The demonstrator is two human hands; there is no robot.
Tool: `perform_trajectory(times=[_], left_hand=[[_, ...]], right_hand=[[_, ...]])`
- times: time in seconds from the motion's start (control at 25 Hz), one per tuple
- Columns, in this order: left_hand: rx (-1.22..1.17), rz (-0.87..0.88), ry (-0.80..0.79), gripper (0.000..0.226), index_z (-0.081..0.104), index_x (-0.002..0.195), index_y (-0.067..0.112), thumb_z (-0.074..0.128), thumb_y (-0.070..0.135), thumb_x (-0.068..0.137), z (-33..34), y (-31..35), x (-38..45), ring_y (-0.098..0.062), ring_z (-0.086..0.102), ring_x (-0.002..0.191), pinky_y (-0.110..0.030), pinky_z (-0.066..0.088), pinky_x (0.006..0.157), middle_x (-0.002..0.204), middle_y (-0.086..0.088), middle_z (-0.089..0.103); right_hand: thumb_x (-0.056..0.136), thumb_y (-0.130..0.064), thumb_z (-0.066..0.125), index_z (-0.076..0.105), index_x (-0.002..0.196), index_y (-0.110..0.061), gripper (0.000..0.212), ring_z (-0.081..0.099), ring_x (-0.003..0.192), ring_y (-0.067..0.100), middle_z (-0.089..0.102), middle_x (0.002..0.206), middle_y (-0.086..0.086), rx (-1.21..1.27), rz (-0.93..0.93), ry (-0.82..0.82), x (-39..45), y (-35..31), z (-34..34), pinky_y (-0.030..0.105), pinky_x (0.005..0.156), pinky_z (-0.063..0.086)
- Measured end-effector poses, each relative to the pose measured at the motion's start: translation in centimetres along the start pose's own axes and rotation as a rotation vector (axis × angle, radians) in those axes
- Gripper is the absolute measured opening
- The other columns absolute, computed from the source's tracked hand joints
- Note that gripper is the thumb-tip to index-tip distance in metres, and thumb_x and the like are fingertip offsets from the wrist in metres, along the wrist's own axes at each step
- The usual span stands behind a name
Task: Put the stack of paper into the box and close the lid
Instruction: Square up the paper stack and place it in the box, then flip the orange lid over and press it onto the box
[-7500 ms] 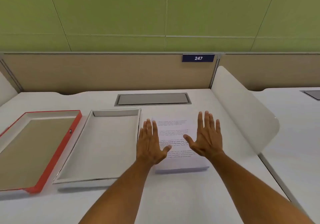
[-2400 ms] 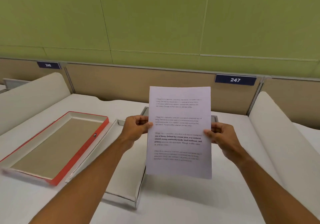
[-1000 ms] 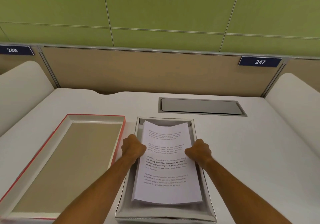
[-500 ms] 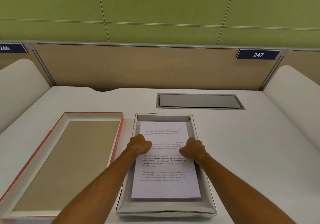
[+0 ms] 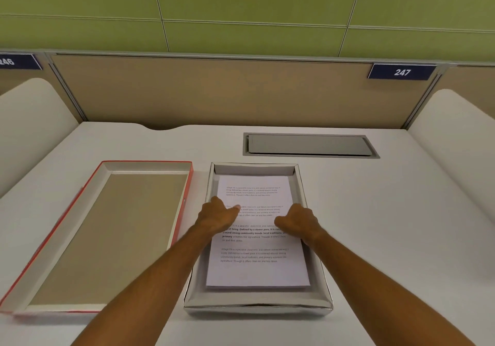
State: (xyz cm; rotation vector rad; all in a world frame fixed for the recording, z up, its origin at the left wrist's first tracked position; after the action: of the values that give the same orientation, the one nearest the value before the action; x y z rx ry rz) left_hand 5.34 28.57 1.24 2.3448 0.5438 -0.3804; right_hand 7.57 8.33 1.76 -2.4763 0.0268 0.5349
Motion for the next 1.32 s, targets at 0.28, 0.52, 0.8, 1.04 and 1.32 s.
perform_trajectory(times=[0.28,0.52,0.8,1.04,1.32], left_hand=[[0.208,0.187,-0.196,0.141,-0.031,0.145,0.029,0.08,0.054,0.061,4.4,-5.8,-6.3,-0.028,0.036,0.137,-0.038,0.042,0.106,0.155,-0.011,0.018],[0.32,0.164,-0.151,0.13,-0.033,0.143,0.029,0.078,0.024,0.076,5.2,-6.0,-7.5,-0.031,0.017,0.148,-0.041,0.032,0.113,0.161,-0.01,0.001],[0.321,0.128,-0.127,0.125,-0.031,0.144,0.026,0.075,0.023,0.079,5.1,-5.9,-7.4,-0.031,0.004,0.15,-0.045,0.021,0.117,0.163,-0.008,-0.006],[-0.164,0.156,-0.15,0.107,0.018,0.146,0.025,0.078,0.058,0.064,2.7,-4.3,-7.1,-0.026,0.042,0.136,-0.042,0.039,0.11,0.154,-0.005,0.037],[-0.883,-0.113,-0.284,0.083,0.029,0.15,0.015,0.015,0.07,0.089,0.4,-3.4,-6.3,-0.024,0.06,0.109,-0.037,0.046,0.09,0.148,-0.015,0.045]], right_hand=[[0.067,-0.053,0.081,-0.016,0.154,-0.015,0.137,0.039,0.138,0.037,0.024,0.155,0.022,-0.3,-0.079,-0.212,-5.4,3.8,4.1,0.044,0.111,0.042],[0.081,-0.031,0.076,-0.017,0.153,-0.011,0.119,0.033,0.139,0.036,0.019,0.153,0.025,-0.46,-0.121,-0.187,-6.7,4.3,5.4,0.04,0.111,0.039],[0.085,-0.028,0.072,-0.013,0.154,-0.009,0.111,0.036,0.138,0.034,0.026,0.151,0.023,-0.46,-0.114,-0.14,-6.7,4.2,5.2,0.04,0.111,0.04],[0.072,-0.016,0.084,0.011,0.152,-0.011,0.109,0.049,0.129,0.031,0.04,0.148,0.015,0.071,-0.002,-0.256,-5.6,3.9,3.8,0.042,0.104,0.05],[0.094,-0.042,0.055,0.055,0.116,-0.022,0.03,0.065,0.087,0.02,0.07,0.103,-0.001,0.585,0.227,-0.234,-4.4,3.0,1.5,0.029,0.062,0.046]])
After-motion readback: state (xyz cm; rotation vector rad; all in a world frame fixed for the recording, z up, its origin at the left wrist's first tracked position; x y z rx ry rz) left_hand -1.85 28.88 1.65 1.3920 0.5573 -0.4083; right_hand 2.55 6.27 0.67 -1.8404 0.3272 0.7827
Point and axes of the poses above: each hand's wrist, its own x-axis towards the middle knuckle, its own z-axis out of the palm, y = z × x, the point moved 2 cm from there along x, towards the middle knuckle
